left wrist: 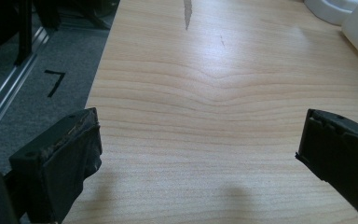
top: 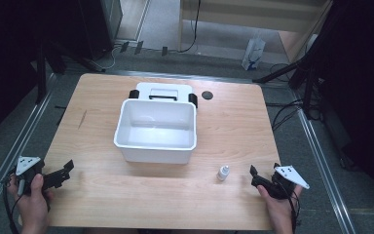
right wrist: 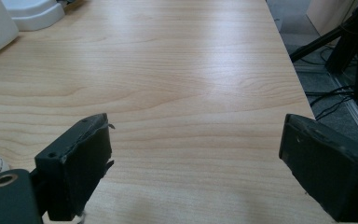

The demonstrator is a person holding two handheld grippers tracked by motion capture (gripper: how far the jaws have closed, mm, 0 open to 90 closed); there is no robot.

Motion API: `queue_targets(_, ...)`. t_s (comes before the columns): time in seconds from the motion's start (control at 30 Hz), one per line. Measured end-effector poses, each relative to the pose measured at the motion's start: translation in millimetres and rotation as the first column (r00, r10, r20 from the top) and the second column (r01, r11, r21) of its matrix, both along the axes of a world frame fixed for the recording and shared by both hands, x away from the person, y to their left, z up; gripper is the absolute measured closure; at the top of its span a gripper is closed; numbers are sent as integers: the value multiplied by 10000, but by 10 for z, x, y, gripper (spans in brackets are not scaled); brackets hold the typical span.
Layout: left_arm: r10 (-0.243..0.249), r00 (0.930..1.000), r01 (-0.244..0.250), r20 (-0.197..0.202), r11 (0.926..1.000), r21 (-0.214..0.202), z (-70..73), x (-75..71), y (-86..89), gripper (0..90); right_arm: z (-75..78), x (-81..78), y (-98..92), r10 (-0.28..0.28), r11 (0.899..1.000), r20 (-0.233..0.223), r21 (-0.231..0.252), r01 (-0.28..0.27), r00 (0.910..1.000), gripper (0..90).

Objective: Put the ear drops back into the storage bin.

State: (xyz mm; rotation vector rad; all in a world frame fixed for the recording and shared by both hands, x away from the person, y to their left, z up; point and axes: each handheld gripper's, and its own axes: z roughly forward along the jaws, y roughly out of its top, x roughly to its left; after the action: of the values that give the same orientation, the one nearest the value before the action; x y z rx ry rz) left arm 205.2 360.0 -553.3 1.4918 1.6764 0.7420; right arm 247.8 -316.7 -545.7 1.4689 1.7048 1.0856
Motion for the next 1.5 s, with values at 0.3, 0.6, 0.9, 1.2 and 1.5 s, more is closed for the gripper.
queue_targets(0.3,10,10000,-10,-61,10000,-11,3,2,1,2,-1,-1,15,-451,9986,60,-286,452,9990,62)
queue_targets(0.6,33,10000,-33,4,9999,-148,2,-4,10,2,47,61,18,-581,9965,-610,-641,542,9964,74)
queue_targets(0.9,-91,10000,91,-11,9999,-63,1,0,0,2,299,161,143,327,9738,-1750,-2160,-708,9840,94)
queue_targets(1.2,-156,9999,155,-65,9999,-77,2,2,1,2,588,317,452,1861,8717,-3555,-3705,-3208,9160,126)
queue_targets(1.5,-152,9999,151,-68,9998,-94,1,5,3,2,778,464,697,2727,7135,-5656,-4238,-5580,7783,140)
